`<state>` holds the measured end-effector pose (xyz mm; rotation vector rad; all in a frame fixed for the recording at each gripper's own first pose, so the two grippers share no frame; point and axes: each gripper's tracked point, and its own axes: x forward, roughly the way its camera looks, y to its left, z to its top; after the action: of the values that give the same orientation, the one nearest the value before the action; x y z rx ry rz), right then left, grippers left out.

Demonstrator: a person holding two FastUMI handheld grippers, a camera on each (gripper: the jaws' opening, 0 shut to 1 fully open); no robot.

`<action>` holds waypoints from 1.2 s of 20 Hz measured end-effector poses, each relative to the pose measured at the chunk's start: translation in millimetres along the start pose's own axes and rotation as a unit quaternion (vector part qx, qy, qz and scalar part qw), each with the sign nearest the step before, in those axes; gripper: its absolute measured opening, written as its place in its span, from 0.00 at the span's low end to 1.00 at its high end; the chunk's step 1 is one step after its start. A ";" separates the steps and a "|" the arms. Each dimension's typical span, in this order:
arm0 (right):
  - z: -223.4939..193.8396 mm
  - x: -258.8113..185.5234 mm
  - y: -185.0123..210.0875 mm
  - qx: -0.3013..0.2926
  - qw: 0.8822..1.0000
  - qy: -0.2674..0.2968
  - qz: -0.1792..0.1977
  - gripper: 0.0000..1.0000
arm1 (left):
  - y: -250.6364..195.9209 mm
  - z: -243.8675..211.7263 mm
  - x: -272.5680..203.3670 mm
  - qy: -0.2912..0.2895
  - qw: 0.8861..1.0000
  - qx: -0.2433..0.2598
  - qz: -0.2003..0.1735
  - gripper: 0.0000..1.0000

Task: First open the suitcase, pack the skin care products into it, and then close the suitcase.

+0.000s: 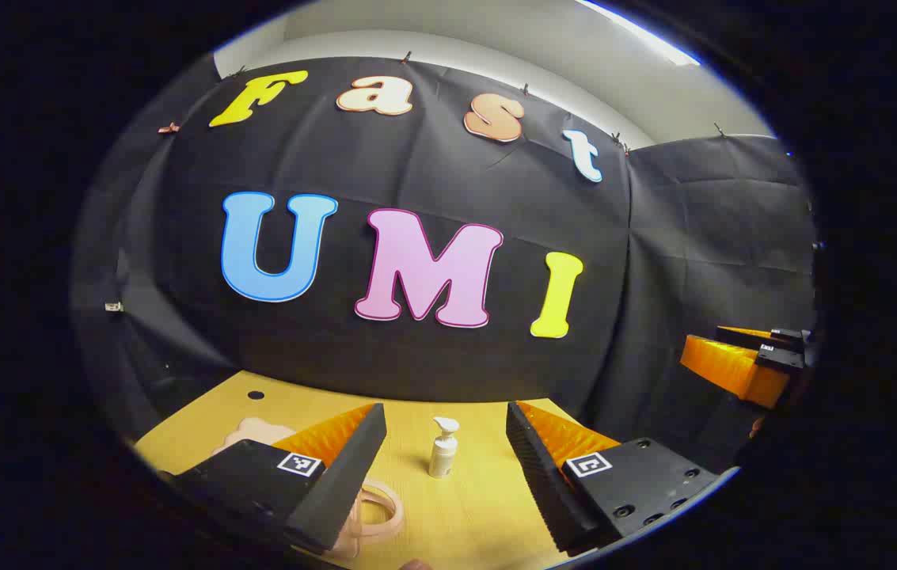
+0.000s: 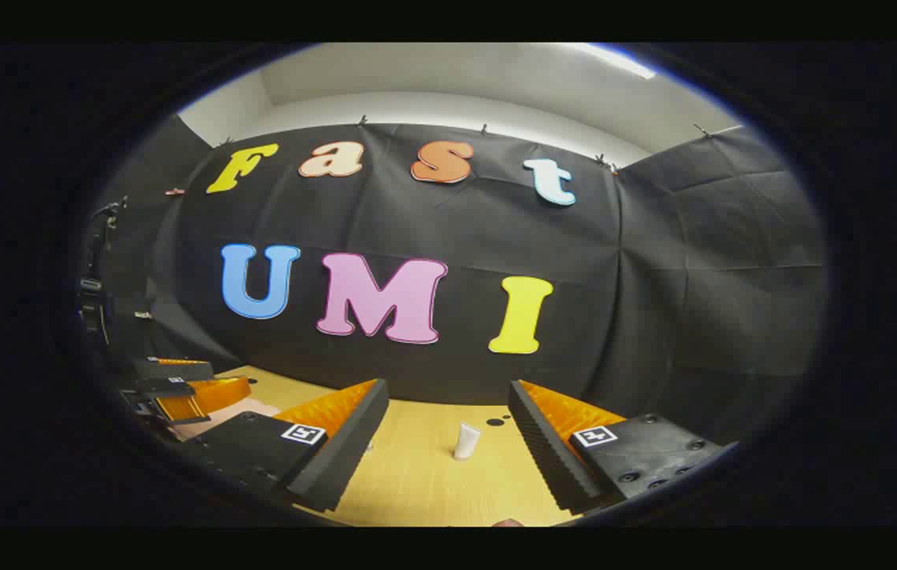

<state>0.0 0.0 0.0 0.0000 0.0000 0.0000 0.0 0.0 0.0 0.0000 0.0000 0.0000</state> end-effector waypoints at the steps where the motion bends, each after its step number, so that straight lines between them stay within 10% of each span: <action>1: -0.1 -0.1 -1.2 -0.001 1.000 -0.001 -0.001 0.97 | 6.4 0.7 -0.2 0.001 1.000 0.002 0.008 0.96; 24: -5.9 7.8 1.9 -0.002 1.000 0.005 -0.007 0.97 | 20.1 -37.1 11.3 0.053 0.999 -0.001 0.000 0.96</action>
<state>7.8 1.9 -5.9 -0.0041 0.0096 -0.0142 11.3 20.1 -37.1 -0.0023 0.1056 0.0005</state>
